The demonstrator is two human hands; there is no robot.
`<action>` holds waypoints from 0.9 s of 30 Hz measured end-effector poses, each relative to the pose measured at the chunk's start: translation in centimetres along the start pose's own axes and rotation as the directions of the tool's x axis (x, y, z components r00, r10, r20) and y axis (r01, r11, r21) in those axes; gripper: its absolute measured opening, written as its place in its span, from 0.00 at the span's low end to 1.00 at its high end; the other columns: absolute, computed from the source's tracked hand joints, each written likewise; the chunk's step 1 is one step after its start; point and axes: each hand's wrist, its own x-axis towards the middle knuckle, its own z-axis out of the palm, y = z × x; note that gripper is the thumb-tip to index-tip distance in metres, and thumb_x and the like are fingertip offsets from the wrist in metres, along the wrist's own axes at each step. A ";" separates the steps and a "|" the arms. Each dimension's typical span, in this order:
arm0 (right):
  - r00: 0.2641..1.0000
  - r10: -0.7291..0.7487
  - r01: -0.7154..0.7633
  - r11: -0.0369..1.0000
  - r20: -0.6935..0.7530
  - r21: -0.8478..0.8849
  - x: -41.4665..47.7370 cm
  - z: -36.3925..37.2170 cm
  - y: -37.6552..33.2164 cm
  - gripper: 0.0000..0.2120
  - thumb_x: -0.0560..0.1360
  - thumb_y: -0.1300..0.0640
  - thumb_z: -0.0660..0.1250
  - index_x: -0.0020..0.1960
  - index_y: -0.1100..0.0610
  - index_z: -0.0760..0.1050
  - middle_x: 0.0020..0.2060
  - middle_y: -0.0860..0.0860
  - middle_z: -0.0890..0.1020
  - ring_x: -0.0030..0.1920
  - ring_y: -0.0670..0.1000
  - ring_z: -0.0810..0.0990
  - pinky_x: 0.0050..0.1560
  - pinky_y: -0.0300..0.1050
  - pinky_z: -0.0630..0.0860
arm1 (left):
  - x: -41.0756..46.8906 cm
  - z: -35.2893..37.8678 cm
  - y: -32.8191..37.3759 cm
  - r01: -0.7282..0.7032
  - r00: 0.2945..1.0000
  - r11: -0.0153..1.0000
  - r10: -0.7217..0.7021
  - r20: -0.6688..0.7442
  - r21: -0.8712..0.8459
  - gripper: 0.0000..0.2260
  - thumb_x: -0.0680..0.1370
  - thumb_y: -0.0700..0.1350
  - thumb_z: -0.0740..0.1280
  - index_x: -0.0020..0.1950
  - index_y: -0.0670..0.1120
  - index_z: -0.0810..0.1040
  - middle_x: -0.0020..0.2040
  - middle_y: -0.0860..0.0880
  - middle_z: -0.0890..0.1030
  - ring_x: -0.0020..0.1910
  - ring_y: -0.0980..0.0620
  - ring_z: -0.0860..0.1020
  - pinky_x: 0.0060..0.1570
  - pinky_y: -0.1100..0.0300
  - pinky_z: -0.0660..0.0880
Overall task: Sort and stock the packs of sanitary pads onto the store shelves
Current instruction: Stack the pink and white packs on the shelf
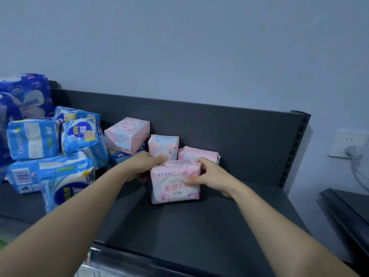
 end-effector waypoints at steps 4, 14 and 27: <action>0.999 0.039 -0.040 0.998 -0.021 -0.046 -1.0 -1.3 0.9 0.37 0.57 0.46 0.82 0.63 0.44 0.73 0.58 0.46 0.79 0.59 0.47 0.78 0.65 0.46 0.73 | 0.7 1.4 1.3 -0.148 0.981 0.980 0.162 -0.104 0.129 0.19 0.80 0.56 0.62 0.38 0.42 0.74 0.33 0.44 0.75 0.26 0.51 0.69 0.26 0.63 0.64; 0.969 0.132 -0.094 0.979 -0.208 0.180 -4.6 -4.1 2.8 0.21 0.63 0.57 0.74 0.52 0.57 0.71 0.48 0.54 0.81 0.43 0.49 0.82 0.39 0.45 0.77 | 1.1 5.1 4.5 -0.187 0.889 0.982 0.182 0.420 -0.031 0.50 0.56 0.51 0.83 0.73 0.53 0.61 0.65 0.55 0.72 0.63 0.52 0.72 0.64 0.53 0.72; 0.947 -0.092 -0.036 0.921 -0.308 -0.388 -5.5 -6.9 0.2 0.35 0.65 0.46 0.78 0.69 0.49 0.69 0.60 0.44 0.77 0.60 0.47 0.77 0.62 0.49 0.75 | 1.3 5.9 9.8 -0.584 0.783 0.810 0.579 0.226 -0.052 0.36 0.72 0.27 0.66 0.75 0.51 0.61 0.69 0.48 0.68 0.64 0.50 0.74 0.59 0.55 0.76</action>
